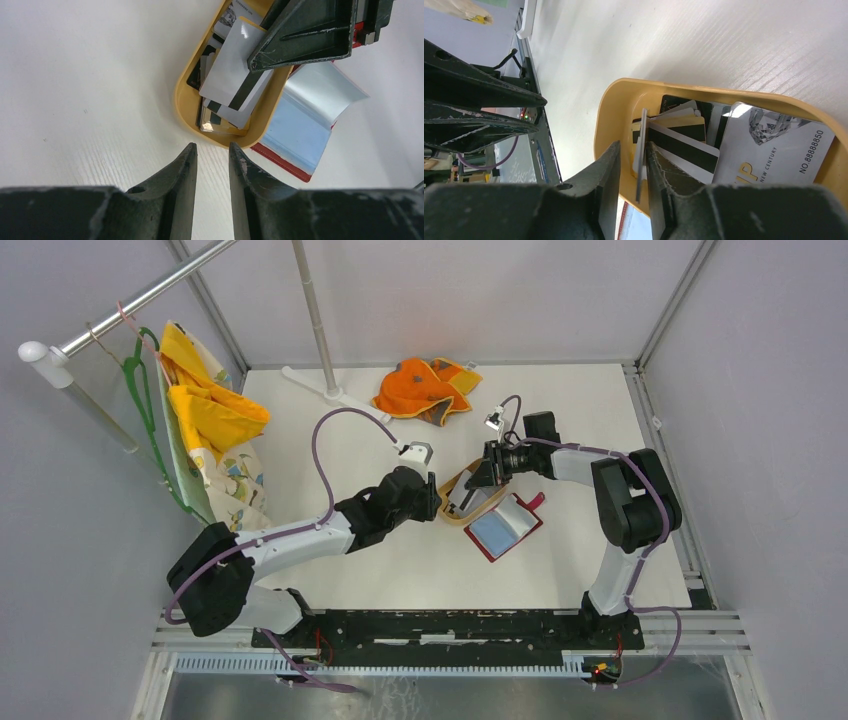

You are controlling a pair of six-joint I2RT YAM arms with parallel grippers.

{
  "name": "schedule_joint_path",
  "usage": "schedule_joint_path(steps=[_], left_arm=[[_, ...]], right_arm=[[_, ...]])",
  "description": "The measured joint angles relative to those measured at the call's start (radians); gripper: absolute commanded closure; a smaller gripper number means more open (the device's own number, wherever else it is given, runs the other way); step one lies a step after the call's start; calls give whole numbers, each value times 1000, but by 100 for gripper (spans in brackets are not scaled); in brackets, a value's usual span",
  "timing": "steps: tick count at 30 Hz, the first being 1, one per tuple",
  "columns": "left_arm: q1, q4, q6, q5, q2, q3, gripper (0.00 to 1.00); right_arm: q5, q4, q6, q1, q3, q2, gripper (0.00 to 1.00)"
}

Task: Put the credit cards into the card holder
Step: Pick up the credit card from the storage box.

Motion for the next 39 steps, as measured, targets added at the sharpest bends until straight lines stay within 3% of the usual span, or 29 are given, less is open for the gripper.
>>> schedule_joint_path(steps=[16,31,39], left_arm=[[0,40,-19,19,3,-14,64],[0,52,-19,18,-5,-37,64],[0,52,-19,18,-5,-38,64]], right_arm=[[52,-57,-101,103,6,23,68],[-8,-67,-84,34,21,12,67],[-18,-132,-122,72,72,39,60]])
